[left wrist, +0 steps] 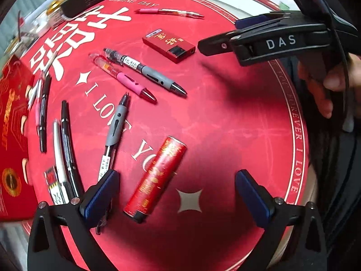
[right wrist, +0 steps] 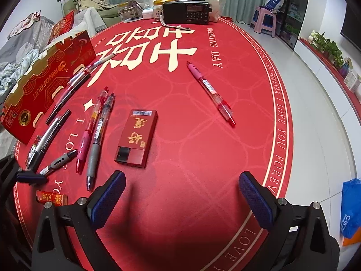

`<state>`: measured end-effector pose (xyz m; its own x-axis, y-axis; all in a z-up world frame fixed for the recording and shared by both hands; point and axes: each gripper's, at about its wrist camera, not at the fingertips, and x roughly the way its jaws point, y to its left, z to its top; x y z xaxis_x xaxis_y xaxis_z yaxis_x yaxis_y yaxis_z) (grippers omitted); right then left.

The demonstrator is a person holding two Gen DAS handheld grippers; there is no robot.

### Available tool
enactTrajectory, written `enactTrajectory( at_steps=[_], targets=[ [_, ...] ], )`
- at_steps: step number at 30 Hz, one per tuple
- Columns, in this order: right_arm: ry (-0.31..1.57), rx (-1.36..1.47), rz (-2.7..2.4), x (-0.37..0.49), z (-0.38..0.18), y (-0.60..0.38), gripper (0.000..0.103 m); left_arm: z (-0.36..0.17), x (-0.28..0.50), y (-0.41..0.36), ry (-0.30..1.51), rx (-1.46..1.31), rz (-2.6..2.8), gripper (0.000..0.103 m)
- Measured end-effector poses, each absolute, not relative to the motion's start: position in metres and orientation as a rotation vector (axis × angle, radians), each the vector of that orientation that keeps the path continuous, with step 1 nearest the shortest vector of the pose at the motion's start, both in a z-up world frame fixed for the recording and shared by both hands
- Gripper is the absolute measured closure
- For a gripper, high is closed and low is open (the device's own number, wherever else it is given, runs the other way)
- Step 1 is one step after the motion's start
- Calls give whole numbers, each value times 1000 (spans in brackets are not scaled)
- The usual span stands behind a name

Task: Organize rigid objects
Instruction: 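Lower the left tool onto the red cylindrical tube and close it, then grasp the small red rectangular box with the right tool while left holds the tube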

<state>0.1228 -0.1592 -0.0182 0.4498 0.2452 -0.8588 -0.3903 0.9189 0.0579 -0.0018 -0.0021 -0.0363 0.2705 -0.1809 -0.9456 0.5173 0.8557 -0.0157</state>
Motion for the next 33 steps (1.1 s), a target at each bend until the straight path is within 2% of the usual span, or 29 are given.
enactTrajectory(
  at_steps=[10, 13, 15, 17, 20, 22, 24, 27, 29, 33],
  targets=[
    [1019, -155, 397, 127, -19, -154, 2, -37, 20, -7, 1209, 299, -444, 2],
    [1016, -161, 399, 129, -20, -152, 2, -29, 14, -15, 1203, 257, -379, 15],
    [1012, -165, 401, 130, -19, -149, 2, -23, 10, -12, 1192, 209, -318, 41],
    [1006, -168, 401, 132, -19, -147, 2, -18, 7, -7, 1190, 156, -267, 55],
    [1003, -177, 406, 133, -19, -142, 2, -13, 7, -13, 1191, 160, -227, 60],
    [998, -193, 405, 133, -19, -138, 2, -12, 1, -20, 1186, 169, -208, 69],
    [996, -205, 404, 133, -20, -136, 2, -10, 1, -27, 1176, 184, -198, 82],
    [1001, -215, 400, 135, -22, -134, 3, -9, 4, -26, 1179, 133, -186, 83],
    [1013, -214, 414, 138, -23, -129, 10, -8, 7, -22, 1183, 111, -191, 83],
    [1017, -237, 435, 139, -24, -117, 10, -6, 7, -24, 1181, 132, -172, 82]
  ],
)
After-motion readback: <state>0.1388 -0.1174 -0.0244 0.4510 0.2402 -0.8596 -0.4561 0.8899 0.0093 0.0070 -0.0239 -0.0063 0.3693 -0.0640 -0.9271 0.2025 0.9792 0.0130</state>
